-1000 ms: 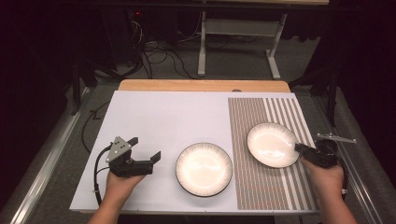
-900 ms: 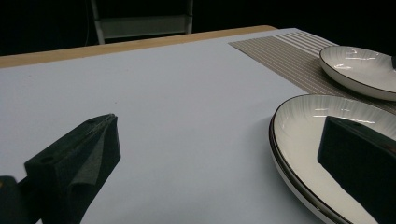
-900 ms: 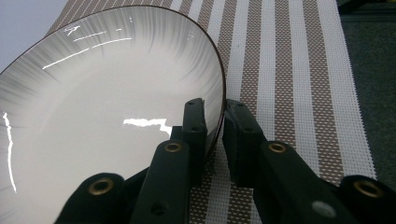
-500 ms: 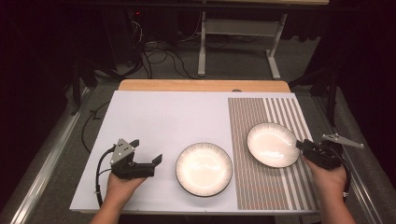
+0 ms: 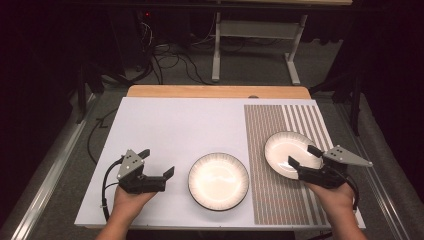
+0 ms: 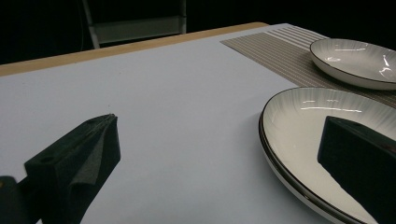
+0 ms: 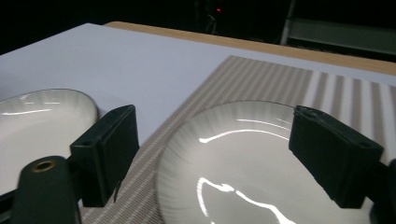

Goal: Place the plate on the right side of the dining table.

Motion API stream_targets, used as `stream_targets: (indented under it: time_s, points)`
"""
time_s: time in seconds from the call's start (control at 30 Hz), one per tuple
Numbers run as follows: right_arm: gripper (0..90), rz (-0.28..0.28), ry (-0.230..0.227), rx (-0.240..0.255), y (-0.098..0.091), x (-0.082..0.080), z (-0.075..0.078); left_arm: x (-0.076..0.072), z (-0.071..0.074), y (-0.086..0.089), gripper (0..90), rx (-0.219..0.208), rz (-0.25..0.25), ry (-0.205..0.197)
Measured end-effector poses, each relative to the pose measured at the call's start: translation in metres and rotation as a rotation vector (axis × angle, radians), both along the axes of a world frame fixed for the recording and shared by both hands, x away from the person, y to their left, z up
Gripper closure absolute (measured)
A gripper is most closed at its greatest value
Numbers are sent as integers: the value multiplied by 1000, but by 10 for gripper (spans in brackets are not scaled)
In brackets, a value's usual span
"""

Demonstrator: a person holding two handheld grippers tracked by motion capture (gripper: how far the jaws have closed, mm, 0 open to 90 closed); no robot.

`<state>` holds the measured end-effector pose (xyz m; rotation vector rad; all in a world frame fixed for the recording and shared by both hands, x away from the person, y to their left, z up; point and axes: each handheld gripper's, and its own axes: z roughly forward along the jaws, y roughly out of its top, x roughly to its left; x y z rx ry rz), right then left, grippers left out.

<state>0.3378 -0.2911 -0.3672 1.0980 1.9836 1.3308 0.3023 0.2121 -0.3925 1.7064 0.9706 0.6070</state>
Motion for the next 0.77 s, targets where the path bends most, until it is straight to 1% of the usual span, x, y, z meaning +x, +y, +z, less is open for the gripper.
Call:
stream_targets:
  time_s: [0.1,0.2,0.23,0.3,0.33,0.37,0.4,0.5,0.67,0.7,0.77]
  points:
    - [116,41,-13,-1,19,-6,2,-1,1,0,1,-1,-5,-7]
    - [31,72,-20,10,33,-11,3,-2,2,-1,1,-1,-13,-11]
    - [5,89,-12,14,40,-12,3,-3,2,-1,1,-4,-15,-15]
    - [5,95,-11,15,43,-13,3,-3,3,-1,1,-4,-19,-21]
    - [4,111,-13,20,53,-18,1,-4,4,-2,1,-1,-24,-26]
    - [4,116,-13,20,55,-19,1,-5,4,-1,1,-2,-25,-26]
    - [4,134,-18,18,59,-21,1,-5,4,-2,1,-8,-26,-27]
    - [4,159,-26,8,65,-24,0,-6,6,-2,1,-13,-26,-39]
    - [4,158,-21,-2,65,-25,-1,-7,7,2,1,-34,-20,-40]
    - [4,156,-29,2,64,-24,0,-7,7,3,1,-33,-15,-40]
    - [4,147,-26,4,63,-24,0,-7,7,4,1,-37,-11,-39]
